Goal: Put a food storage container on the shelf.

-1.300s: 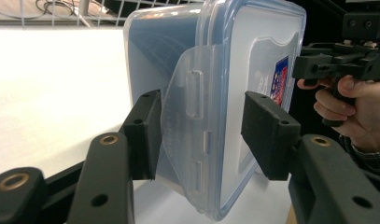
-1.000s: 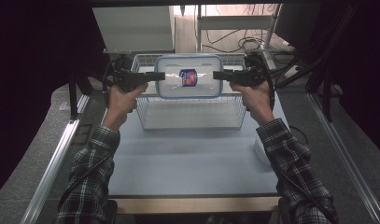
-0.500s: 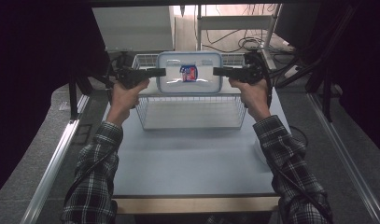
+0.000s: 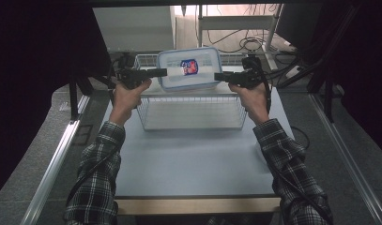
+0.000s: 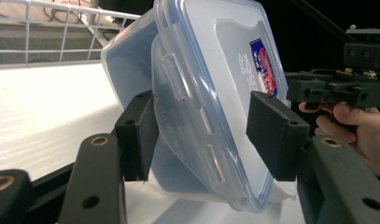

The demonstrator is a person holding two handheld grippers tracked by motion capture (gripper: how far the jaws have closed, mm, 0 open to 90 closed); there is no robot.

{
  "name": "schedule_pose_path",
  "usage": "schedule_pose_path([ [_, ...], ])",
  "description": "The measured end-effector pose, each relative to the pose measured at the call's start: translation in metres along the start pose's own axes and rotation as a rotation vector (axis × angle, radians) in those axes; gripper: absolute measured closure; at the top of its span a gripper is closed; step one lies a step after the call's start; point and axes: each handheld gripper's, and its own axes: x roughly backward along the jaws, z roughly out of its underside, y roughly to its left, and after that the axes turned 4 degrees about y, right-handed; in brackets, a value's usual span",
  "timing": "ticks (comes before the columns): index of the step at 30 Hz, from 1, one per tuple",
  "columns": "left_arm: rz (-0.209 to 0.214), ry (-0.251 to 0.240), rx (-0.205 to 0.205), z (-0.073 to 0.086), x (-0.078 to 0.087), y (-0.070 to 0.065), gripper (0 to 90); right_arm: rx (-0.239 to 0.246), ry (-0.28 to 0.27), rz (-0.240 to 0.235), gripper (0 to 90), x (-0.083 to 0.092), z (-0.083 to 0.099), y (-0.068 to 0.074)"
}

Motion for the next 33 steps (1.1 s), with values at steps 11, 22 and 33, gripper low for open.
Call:
schedule_pose_path([
  [11, -0.109, 0.016, -0.017, -0.009, -0.005, 0.002, 38.1, -0.002, -0.015, 0.071, 55.3, -0.001, -0.006, 0.007],
  [22, -0.188, -0.012, -0.074, -0.012, -0.011, -0.003, 41.6, 0.017, -0.045, 0.108, 57.9, -0.006, -0.014, 0.006],
  [33, -0.194, -0.015, -0.212, 0.004, -0.003, -0.018, 23.2, 0.072, -0.089, 0.054, 31.2, 0.002, -0.001, 0.005],
])
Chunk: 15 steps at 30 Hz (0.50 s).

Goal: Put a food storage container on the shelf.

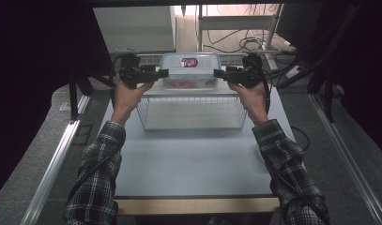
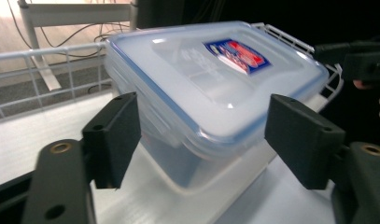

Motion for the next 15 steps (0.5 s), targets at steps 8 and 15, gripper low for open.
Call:
schedule_pose_path([
  [8, 0.020, -0.006, -0.040, 0.015, 0.007, -0.011, 12.6, 0.078, 0.000, -0.006, 21.6, 0.002, 0.011, 0.005],
  [15, 0.002, 0.032, -0.073, 0.027, 0.015, -0.025, 12.7, 0.134, 0.016, 0.010, 16.4, 0.004, 0.021, 0.013],
])
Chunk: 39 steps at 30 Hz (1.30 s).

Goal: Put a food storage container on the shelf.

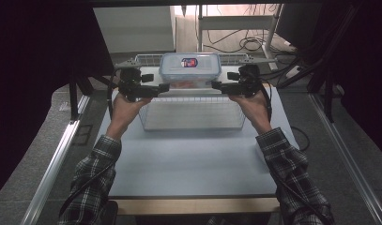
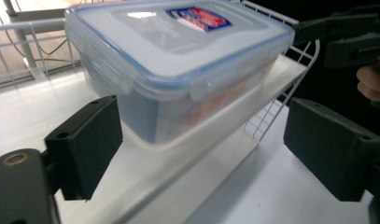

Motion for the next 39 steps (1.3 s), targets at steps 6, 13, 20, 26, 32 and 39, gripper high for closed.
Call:
schedule_pose_path([
  [6, -0.001, 0.000, -0.015, 0.009, 0.003, -0.006, 13.6, 0.019, 0.005, 0.002, 13.8, 0.002, 0.007, 0.004],
  [13, 0.022, -0.003, -0.017, 0.026, 0.003, -0.011, 11.9, 0.023, 0.028, -0.015, 8.4, 0.001, 0.018, 0.006],
  [20, 0.008, 0.025, -0.045, 0.045, 0.007, -0.019, 12.4, 0.042, 0.036, -0.024, 6.1, 0.007, 0.032, 0.010],
  [26, 0.000, 0.049, -0.058, 0.060, 0.012, -0.027, 10.7, 0.057, 0.034, -0.027, 5.0, 0.013, 0.044, 0.013],
  [32, -0.010, 0.075, -0.058, 0.079, 0.015, -0.034, 8.9, 0.102, 0.055, -0.043, 2.5, 0.017, 0.061, 0.021],
  [39, -0.013, 0.091, -0.062, 0.095, 0.017, -0.042, 6.8, 0.122, 0.062, -0.058, 1.6, 0.025, 0.074, 0.029],
])
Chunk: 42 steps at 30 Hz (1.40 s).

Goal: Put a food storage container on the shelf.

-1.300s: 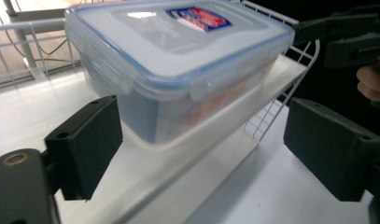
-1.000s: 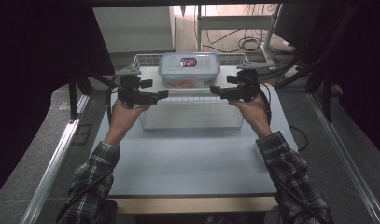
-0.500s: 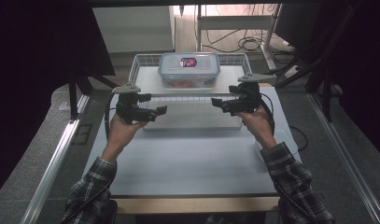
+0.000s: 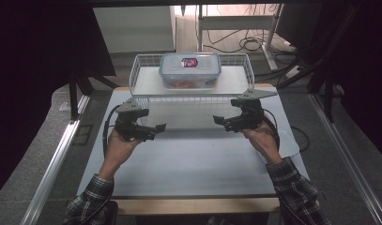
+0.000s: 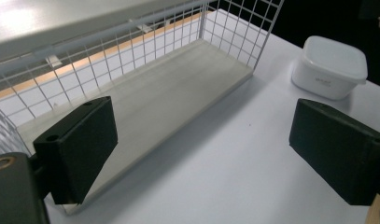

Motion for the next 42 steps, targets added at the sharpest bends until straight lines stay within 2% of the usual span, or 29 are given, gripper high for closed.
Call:
schedule_pose_path([
  [3, -0.016, 0.008, -0.020, 0.010, -0.001, -0.007, 5.1, -0.021, -0.007, -0.045, 1.2, 0.007, 0.009, 0.002],
  [10, -0.022, 0.018, -0.032, 0.027, -0.006, -0.016, 4.0, -0.019, 0.016, -0.058, 2.4, 0.011, 0.027, 0.005],
  [12, -0.010, 0.045, -0.047, 0.036, -0.008, -0.018, 4.0, -0.019, 0.028, -0.054, 2.8, 0.011, 0.032, 0.007],
  [15, -0.020, 0.061, -0.067, 0.042, -0.008, -0.020, 4.0, -0.004, 0.041, -0.038, 2.8, 0.012, 0.040, 0.010],
  [18, -0.004, 0.051, -0.059, 0.048, -0.007, -0.022, 3.2, 0.008, 0.047, -0.021, 2.1, 0.014, 0.048, 0.015],
  [21, -0.003, 0.046, -0.053, 0.052, -0.007, -0.024, 2.6, 0.001, 0.052, -0.025, 1.4, 0.016, 0.058, 0.018],
  [24, -0.005, 0.035, -0.046, 0.058, -0.005, -0.027, 2.6, -0.014, 0.043, -0.026, 1.5, 0.019, 0.065, 0.019],
  [26, -0.003, 0.028, -0.033, 0.062, -0.006, -0.029, 2.6, -0.042, 0.030, -0.038, 1.6, 0.024, 0.074, 0.020],
  [30, -0.001, 0.020, -0.022, 0.072, -0.007, -0.033, 2.6, -0.050, 0.032, -0.030, 1.9, 0.028, 0.083, 0.023],
  [31, -0.020, 0.022, -0.030, 0.078, -0.008, -0.035, 2.6, -0.057, 0.032, -0.032, 2.0, 0.029, 0.089, 0.024],
  [36, -0.036, 0.030, -0.034, 0.093, -0.009, -0.037, 2.6, -0.049, 0.050, -0.008, 2.2, 0.026, 0.101, 0.028],
  [38, -0.057, 0.040, -0.030, 0.103, -0.009, -0.038, 2.6, -0.042, 0.057, -0.002, 2.3, 0.025, 0.105, 0.030],
  [42, -0.059, 0.055, -0.026, 0.113, -0.010, -0.039, 2.5, -0.026, 0.075, 0.007, 2.5, 0.022, 0.113, 0.034],
])
